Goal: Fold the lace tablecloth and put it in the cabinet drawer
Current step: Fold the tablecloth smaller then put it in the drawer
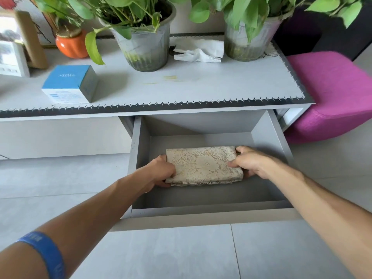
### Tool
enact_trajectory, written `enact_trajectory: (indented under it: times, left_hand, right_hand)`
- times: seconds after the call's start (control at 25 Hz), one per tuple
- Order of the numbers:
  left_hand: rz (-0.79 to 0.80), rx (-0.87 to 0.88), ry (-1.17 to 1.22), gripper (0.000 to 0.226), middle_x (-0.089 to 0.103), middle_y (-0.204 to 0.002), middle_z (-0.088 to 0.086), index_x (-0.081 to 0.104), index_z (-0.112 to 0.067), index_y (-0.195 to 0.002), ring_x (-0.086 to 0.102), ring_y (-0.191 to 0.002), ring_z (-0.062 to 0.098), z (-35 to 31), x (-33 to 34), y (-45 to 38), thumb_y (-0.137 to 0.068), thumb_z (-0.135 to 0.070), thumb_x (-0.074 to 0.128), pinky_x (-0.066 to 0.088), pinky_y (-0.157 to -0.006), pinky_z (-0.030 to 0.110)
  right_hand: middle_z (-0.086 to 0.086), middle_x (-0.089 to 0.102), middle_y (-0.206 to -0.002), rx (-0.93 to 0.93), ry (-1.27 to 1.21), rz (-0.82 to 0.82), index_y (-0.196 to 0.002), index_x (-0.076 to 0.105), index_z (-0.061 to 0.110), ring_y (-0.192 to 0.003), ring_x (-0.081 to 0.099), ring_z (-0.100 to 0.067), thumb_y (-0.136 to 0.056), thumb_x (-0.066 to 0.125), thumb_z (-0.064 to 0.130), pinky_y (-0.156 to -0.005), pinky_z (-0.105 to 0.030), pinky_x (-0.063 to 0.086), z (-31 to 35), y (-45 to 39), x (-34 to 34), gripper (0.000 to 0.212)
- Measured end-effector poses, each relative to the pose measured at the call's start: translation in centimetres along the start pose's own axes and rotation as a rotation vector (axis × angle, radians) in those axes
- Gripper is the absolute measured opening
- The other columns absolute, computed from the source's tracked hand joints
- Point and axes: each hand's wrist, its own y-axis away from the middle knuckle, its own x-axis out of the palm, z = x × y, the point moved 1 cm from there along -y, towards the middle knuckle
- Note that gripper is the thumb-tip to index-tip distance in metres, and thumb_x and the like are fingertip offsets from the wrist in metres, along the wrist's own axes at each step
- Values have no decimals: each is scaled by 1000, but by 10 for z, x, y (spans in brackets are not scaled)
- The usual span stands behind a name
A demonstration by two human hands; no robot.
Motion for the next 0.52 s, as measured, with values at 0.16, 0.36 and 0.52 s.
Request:
enact_trajectory:
  times: [0.16, 0.36, 0.52]
  left_hand:
    - [-73, 66, -238, 35, 59, -111, 6, 53, -10, -117, 61, -98, 23, -5, -4, 11, -84, -8, 60, 60, -65, 33]
    - [84, 661, -425, 45, 67, -104, -12, 56, -33, -122, 65, -93, 6, -20, -24, 80, -81, -50, 67, 53, -83, 28]
    - [461, 747, -796, 47, 61, -104, -31, 53, -53, -116, 58, -97, -8, -6, -27, 132, -73, -57, 73, 46, -75, 6]
  right_hand:
    - [-8, 56, -132, -56, 341, -89, -134, 43, 15, -118, 56, -29, -83, 73, 26, -94, -44, 53, 9, 18, -5, 60]
    - [13, 61, -130, -645, 363, -142, -134, 43, 39, -110, 61, -6, -85, 59, 53, -95, -29, 49, 21, 102, -16, 54]
    - [30, 53, -132, -821, 653, 387, -134, 40, 50, -119, 49, 10, -76, 67, 56, -99, -11, 39, -4, 170, -4, 64]
